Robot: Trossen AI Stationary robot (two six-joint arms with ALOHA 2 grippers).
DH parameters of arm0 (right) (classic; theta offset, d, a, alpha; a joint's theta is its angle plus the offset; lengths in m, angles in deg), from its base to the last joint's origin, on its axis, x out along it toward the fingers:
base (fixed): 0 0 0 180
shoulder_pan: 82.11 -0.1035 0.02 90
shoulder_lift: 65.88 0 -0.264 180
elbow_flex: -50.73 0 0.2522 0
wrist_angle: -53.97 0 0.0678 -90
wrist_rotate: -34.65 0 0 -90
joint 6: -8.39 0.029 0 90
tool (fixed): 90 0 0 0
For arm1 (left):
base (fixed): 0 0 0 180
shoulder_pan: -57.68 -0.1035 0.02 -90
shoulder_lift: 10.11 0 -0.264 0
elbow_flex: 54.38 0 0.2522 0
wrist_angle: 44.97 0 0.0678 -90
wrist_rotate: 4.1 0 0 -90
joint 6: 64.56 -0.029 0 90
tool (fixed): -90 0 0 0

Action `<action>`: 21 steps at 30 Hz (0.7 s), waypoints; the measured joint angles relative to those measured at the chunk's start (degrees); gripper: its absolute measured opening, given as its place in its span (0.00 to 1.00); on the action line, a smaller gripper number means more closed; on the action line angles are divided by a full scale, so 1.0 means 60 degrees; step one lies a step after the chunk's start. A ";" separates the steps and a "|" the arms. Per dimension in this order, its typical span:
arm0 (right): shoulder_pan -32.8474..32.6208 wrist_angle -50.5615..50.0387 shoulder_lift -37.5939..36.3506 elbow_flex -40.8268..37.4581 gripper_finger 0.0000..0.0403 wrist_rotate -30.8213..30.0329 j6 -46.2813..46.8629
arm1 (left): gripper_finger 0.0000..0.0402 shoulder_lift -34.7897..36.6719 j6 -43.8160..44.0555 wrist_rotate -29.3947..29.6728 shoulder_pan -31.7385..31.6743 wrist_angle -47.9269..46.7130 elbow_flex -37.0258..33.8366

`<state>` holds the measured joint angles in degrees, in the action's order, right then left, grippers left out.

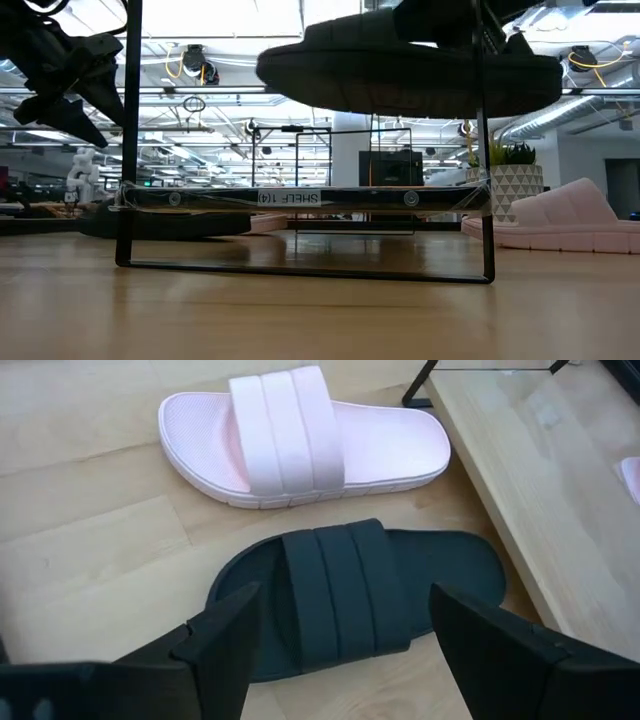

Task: Pick and place slides into the shelf
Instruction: Put the right black slide on the shelf

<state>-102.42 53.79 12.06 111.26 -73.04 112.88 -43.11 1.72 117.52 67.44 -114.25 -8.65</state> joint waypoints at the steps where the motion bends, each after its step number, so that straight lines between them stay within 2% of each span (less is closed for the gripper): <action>1: -0.0003 0.0164 0.0113 0.0000 0.00 0.0021 0.0159 | 0.70 0.0000 0.0003 0.0031 0.0004 0.0009 0.0000; 10: 0.0273 0.1680 0.1392 0.0160 0.00 0.0026 0.0824 | 0.70 0.0000 -0.0116 0.0171 0.0004 0.0017 0.0000; 15: 0.0705 0.1648 0.1907 0.0765 0.00 0.0965 0.0533 | 0.70 0.0000 -0.0285 0.0184 0.0001 0.0014 0.0000; 21: 0.0960 0.1293 0.2015 0.1059 0.00 0.1481 0.0488 | 0.70 0.0002 -0.0288 0.0211 0.0003 0.0016 0.0000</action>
<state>-96.67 61.55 24.16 117.61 -64.15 115.82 -43.10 -0.01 118.78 67.46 -114.15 -8.65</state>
